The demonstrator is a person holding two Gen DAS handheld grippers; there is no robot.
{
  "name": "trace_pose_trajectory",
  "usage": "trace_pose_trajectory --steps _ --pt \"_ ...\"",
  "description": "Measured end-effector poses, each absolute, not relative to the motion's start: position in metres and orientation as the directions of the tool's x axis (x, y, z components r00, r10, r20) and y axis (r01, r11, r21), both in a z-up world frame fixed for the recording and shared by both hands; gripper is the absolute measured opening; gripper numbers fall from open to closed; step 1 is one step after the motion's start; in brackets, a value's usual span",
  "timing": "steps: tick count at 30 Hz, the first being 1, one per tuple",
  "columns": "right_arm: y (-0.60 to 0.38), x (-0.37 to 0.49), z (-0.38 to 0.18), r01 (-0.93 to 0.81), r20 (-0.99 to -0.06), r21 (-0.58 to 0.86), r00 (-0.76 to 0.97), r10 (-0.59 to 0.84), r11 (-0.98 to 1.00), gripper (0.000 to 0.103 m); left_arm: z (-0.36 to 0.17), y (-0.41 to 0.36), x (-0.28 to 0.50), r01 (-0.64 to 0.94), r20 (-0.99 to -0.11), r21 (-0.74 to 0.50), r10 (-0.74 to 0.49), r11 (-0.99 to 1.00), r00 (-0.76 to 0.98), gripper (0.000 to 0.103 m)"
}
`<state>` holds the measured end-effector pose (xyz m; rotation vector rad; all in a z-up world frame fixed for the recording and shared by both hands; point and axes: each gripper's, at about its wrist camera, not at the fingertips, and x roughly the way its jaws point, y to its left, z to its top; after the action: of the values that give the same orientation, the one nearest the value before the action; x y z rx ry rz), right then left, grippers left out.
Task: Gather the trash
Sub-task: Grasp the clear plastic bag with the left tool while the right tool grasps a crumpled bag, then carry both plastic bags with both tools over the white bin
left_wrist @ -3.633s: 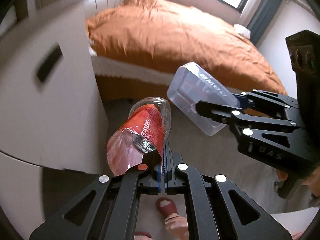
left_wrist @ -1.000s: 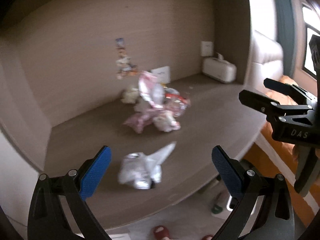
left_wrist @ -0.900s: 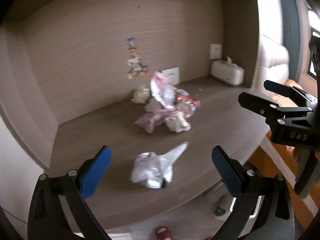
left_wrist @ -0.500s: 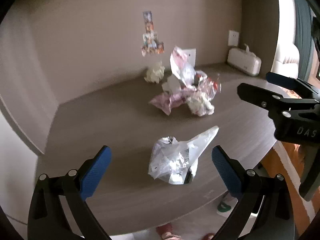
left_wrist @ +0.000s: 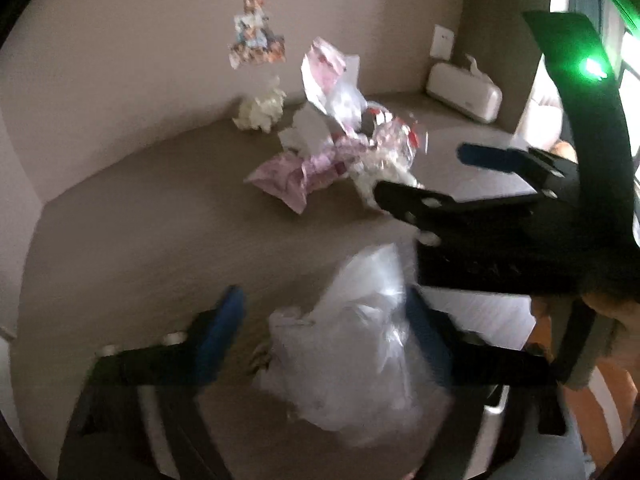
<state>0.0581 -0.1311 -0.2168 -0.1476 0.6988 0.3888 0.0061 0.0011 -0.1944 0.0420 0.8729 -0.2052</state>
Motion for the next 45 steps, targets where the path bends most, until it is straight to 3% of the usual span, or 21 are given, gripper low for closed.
trace_pose_trajectory --steps 3,7,8,10,11,13,15,31,45 --pt "-0.127 0.071 -0.225 -0.395 -0.674 -0.002 0.680 0.291 0.919 0.099 -0.200 0.003 0.012 0.220 -0.767 -0.063 -0.188 0.973 0.613 0.064" --pt "-0.123 0.079 -0.233 -0.398 -0.690 0.010 0.661 0.294 0.917 0.096 -0.203 0.006 0.019 0.254 -0.767 -0.083 -0.224 0.964 0.601 0.055" --pt "-0.122 0.080 -0.235 -0.399 -0.696 0.010 0.655 0.293 0.917 0.085 -0.204 0.007 0.020 0.258 -0.767 -0.088 -0.231 0.962 0.598 0.053" --pt "-0.120 0.082 -0.241 -0.391 -0.712 -0.011 0.649 0.267 0.920 0.054 -0.205 0.008 0.021 0.278 -0.767 -0.089 -0.244 0.957 0.594 0.048" --pt "-0.120 0.082 -0.243 -0.383 -0.710 -0.024 0.657 0.254 0.923 0.051 -0.206 0.007 0.021 0.290 -0.767 -0.081 -0.245 0.954 0.593 0.046" --pt "-0.118 0.083 -0.243 -0.389 -0.713 -0.030 0.654 0.253 0.921 0.049 -0.206 0.006 0.020 0.316 -0.768 -0.076 -0.258 0.946 0.587 0.037" --pt "-0.119 0.083 -0.241 -0.385 -0.713 -0.019 0.652 0.257 0.923 0.048 -0.203 0.007 0.021 0.324 -0.768 -0.080 -0.266 0.943 0.583 0.035" --pt "-0.171 0.012 -0.149 -0.320 -0.583 0.023 0.765 0.272 0.947 0.048 -0.110 -0.001 0.012 0.357 -0.662 -0.021 -0.281 0.934 0.695 0.034" --pt "-0.288 -0.074 -0.119 -0.050 -0.534 0.029 0.844 0.058 0.998 0.048 -0.074 -0.132 -0.016 0.603 -0.622 0.022 -0.462 0.797 0.633 0.034"
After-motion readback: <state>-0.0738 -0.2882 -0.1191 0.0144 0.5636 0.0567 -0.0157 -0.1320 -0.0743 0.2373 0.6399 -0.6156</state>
